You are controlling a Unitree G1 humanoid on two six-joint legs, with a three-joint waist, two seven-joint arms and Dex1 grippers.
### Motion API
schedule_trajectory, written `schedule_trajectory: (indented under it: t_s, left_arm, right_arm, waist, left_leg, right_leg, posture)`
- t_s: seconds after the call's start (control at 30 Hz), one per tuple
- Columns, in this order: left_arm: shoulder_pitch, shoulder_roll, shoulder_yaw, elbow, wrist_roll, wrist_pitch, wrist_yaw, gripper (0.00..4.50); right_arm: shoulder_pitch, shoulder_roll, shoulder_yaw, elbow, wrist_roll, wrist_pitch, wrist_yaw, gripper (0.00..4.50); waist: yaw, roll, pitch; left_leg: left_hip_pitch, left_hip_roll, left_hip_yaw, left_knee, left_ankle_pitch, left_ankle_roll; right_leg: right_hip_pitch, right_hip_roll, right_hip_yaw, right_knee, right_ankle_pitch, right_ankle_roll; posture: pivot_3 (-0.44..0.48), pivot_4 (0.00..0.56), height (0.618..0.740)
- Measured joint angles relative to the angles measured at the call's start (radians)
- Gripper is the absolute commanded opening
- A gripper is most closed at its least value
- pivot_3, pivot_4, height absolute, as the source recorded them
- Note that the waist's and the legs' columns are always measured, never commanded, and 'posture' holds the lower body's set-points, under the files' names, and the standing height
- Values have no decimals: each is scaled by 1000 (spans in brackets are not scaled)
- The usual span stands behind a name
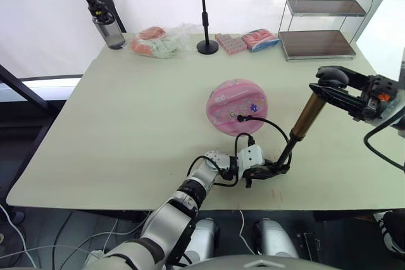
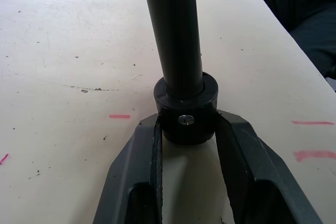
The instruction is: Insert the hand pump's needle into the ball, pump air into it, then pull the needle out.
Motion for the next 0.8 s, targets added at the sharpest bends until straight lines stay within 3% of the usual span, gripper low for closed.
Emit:
schedule_trajectory:
  t_s: [0.4,0.8]
  left_arm:
    - [-2,3,-1,5,6,0,2,1095]
    - [-1,5,-1,5,16,0,4,1095]
  right_arm:
    - [112,103,-28,-49,-25,-93,2,1770]
    - [238,184,139,-27,-201,-215,29,1765]
  waist:
    - [-2,-1,-1]
    - [-3,-1,-4]
  left_leg:
    - [2,1,0,0,0,0]
    - [3,1,0,0,0,0]
  right_leg:
    - [1,1,0,0,0,0]
    - [2,1,0,0,0,0]
  posture:
    - [0,150,740]
    - [0,150,740]
